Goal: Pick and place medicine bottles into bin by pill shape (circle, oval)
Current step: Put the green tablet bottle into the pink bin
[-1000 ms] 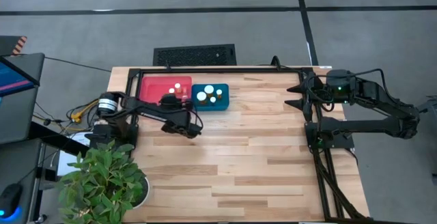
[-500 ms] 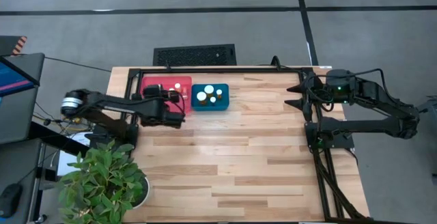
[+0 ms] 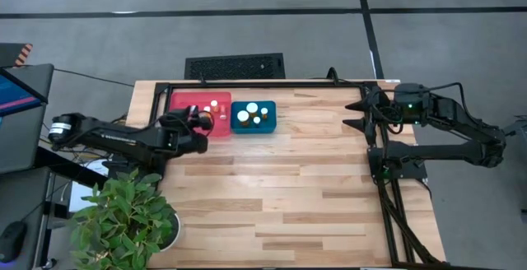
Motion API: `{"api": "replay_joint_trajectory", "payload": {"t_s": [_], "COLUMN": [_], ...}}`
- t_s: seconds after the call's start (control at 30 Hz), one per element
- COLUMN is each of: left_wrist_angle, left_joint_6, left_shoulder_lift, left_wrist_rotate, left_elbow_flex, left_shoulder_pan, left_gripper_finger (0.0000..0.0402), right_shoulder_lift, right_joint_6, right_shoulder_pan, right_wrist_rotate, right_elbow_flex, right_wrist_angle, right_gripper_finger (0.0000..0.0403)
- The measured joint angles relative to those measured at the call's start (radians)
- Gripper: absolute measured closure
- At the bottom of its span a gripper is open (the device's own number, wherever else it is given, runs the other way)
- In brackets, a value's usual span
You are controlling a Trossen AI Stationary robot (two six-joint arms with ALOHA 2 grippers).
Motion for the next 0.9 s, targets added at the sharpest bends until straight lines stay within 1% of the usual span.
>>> {"api": "replay_joint_trajectory", "payload": {"t_s": [0.07, 0.13, 0.27, 0.37, 0.43, 0.57, 0.77, 0.9], "left_wrist_angle": [0.082, 0.128, 0.129, 0.131, 0.131, 0.155, 0.225, 0.265], "left_joint_6": [0.099, 0.163, 0.182, 0.202, 0.201, 0.138, 0.102, 0.063], "left_shoulder_lift": [0.009, 0.024, 0.067, 0.116, 0.154, 0.239, 0.363, 0.422], "left_wrist_rotate": [0.011, 0.024, 0.037, 0.023, 0.029, 0.051, 0.056, 0.064], "left_elbow_flex": [-0.033, -0.056, -0.068, -0.068, -0.068, -0.068, -0.068, -0.068], "left_shoulder_pan": [0.007, 0.019, 0.053, 0.077, 0.098, 0.124, 0.149, 0.179], "left_gripper_finger": [0.0295, 0.0295, 0.0295, 0.0295, 0.0295, 0.0295, 0.0295, 0.0295], "right_shoulder_lift": [0.000, 0.000, 0.000, 0.000, 0.001, 0.007, 0.008, 0.008], "right_joint_6": [0.000, 0.000, 0.000, 0.005, 0.014, 0.016, 0.016, 0.016], "right_shoulder_pan": [0.000, 0.000, 0.000, 0.000, 0.000, 0.000, 0.000, 0.000], "right_wrist_rotate": [0.000, 0.000, 0.000, 0.000, 0.000, 0.000, 0.001, 0.001], "right_elbow_flex": [0.000, 0.000, 0.000, 0.000, 0.000, 0.000, 0.000, 0.000], "right_wrist_angle": [0.000, 0.000, 0.000, 0.000, 0.000, -0.001, -0.003, -0.004], "right_gripper_finger": [0.0127, 0.0127, 0.0127, 0.0127, 0.0127, 0.0127, 0.0127, 0.0127]}}
